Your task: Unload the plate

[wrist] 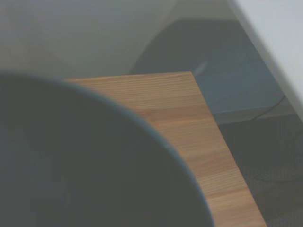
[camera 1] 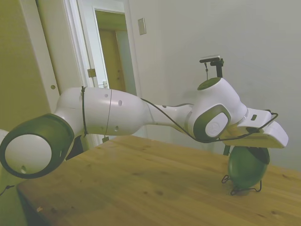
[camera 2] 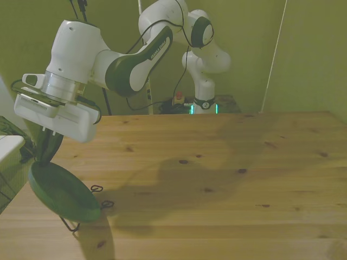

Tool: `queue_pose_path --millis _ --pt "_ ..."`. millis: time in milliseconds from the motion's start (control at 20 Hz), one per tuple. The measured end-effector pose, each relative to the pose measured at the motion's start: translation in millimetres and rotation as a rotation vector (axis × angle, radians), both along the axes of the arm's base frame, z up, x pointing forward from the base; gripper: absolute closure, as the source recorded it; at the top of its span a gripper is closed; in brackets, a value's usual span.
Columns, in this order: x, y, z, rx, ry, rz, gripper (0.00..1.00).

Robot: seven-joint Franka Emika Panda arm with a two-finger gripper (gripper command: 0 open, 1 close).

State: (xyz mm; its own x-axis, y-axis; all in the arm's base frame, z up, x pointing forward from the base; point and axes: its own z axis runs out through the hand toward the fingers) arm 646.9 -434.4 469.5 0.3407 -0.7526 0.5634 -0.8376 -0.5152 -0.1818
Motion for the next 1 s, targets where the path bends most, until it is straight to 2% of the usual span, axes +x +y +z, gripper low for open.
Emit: queue_pose_path --millis 250,400,700,1000 --pt "0 0 3 -0.002 -0.004 0.000 1.00" --pt "-1 4 16 -0.005 -0.022 0.005 1.00" --pt "-3 27 69 0.000 -0.071 0.030 1.00" --pt "7 85 117 0.083 -0.121 0.060 1.00"
